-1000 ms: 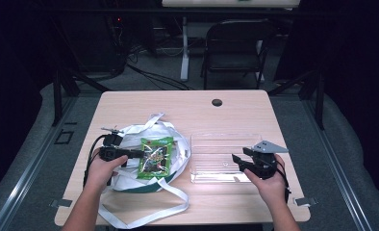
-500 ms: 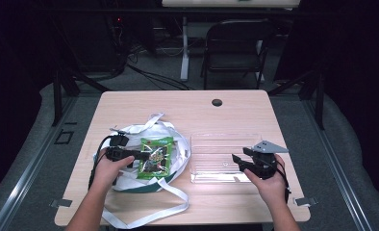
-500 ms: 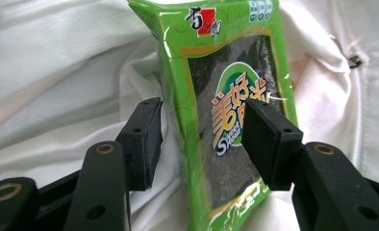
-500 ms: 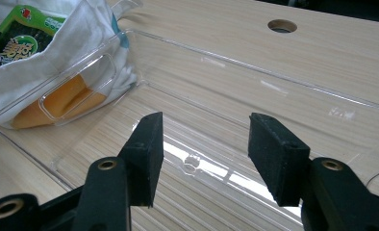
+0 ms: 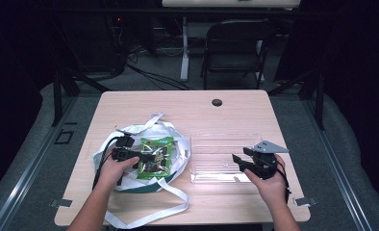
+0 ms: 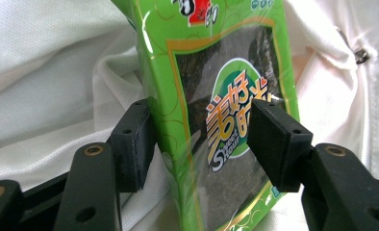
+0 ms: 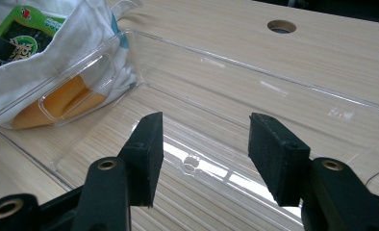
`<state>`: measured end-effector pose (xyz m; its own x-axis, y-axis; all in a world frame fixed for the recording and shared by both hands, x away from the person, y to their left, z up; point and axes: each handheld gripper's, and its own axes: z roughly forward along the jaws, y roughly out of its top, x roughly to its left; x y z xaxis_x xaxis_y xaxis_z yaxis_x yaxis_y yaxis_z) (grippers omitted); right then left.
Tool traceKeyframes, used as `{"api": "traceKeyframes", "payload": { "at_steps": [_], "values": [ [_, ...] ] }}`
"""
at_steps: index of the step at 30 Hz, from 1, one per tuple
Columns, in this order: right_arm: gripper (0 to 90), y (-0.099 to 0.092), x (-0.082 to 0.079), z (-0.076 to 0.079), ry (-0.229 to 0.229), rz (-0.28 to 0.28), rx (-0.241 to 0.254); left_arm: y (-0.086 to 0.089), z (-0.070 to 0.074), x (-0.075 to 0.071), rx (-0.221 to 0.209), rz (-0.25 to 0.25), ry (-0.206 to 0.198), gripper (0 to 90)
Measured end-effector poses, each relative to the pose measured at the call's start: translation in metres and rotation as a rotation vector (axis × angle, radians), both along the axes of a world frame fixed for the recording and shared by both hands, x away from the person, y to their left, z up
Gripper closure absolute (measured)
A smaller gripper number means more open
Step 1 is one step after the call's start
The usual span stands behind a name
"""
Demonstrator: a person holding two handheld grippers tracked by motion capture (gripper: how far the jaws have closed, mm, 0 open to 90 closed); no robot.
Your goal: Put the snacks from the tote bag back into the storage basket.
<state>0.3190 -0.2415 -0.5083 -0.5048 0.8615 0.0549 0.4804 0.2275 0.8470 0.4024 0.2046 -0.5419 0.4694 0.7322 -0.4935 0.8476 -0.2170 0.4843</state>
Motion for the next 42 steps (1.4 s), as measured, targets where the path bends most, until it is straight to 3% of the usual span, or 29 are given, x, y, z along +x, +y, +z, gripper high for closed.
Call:
{"api": "traceKeyframes", "payload": {
  "at_steps": [6, 15, 24, 29, 42],
  "values": [
    [46.6, 0.0, 0.0, 0.0, 0.001, -0.001, -0.002, 0.002, 0.0, -0.001, -0.003, -0.019, 0.0, 50.6],
    [46.5, 0.0, 0.0, 0.0, 0.003, 0.0, 0.001, 0.007, 0.008, -0.006, -0.063, -0.088, -0.027, 53.8],
    [46.5, 0.0, 0.0, -0.001, 0.006, 0.001, -0.001, 0.008, 0.022, -0.012, -0.047, -0.162, -0.078, 61.0],
    [46.5, 0.0, 0.0, -0.001, 0.006, -0.001, 0.0, 0.007, 0.026, -0.015, -0.012, -0.205, -0.1, 62.1],
    [46.5, 0.0, 0.0, -0.001, 0.003, -0.003, 0.0, 0.015, 0.031, -0.016, -0.041, -0.229, -0.116, 70.0]
  ]
}}
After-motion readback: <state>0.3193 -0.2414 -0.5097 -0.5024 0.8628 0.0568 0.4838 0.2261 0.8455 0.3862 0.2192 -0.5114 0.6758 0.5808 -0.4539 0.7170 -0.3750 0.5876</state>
